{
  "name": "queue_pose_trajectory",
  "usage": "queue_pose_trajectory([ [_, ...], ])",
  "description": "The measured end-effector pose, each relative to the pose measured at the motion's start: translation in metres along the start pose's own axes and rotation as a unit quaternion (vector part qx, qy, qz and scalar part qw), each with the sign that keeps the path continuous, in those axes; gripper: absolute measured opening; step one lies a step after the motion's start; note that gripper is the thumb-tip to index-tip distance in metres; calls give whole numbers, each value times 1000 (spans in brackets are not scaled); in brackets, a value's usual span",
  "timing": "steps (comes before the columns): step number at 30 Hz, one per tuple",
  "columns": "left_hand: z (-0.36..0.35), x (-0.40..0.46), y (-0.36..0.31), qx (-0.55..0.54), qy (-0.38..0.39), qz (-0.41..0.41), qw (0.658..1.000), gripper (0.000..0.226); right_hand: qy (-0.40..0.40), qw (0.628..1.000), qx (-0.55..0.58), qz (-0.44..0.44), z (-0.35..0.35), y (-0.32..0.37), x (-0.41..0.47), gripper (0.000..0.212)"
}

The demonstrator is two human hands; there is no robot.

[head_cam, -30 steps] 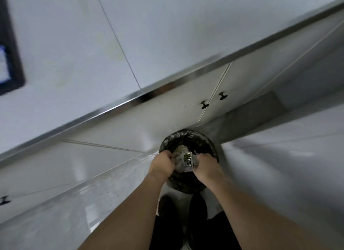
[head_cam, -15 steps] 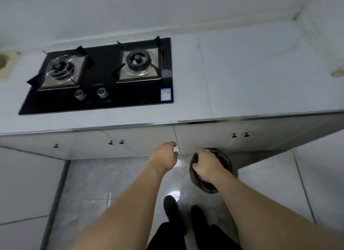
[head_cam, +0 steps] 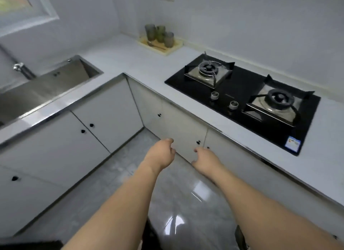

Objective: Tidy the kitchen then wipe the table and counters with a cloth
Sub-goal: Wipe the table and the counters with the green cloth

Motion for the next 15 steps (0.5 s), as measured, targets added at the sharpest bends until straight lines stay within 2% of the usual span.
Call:
queue_pose_trajectory([
  [3,41,3,80,-21,-29,45,998,41,8,998,-34,43,-8,79,32,46],
  [9,143,-2,230,-57,-86,126,987,47,34,986,-82,143,-35,253,90,50],
  [15,235,-13,336,-62,-164,186,967,45,54,964,-100,241,-44,408,115,54],
])
Point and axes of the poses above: each hand's wrist, its own x-axis towards the middle knuckle, its own z-axis out of the back of the hand, y = z × x, the point moved 1 cm from there along x, towards the middle knuckle, and after that the axes turned 1 degree about -x, right-handed, at the moved point
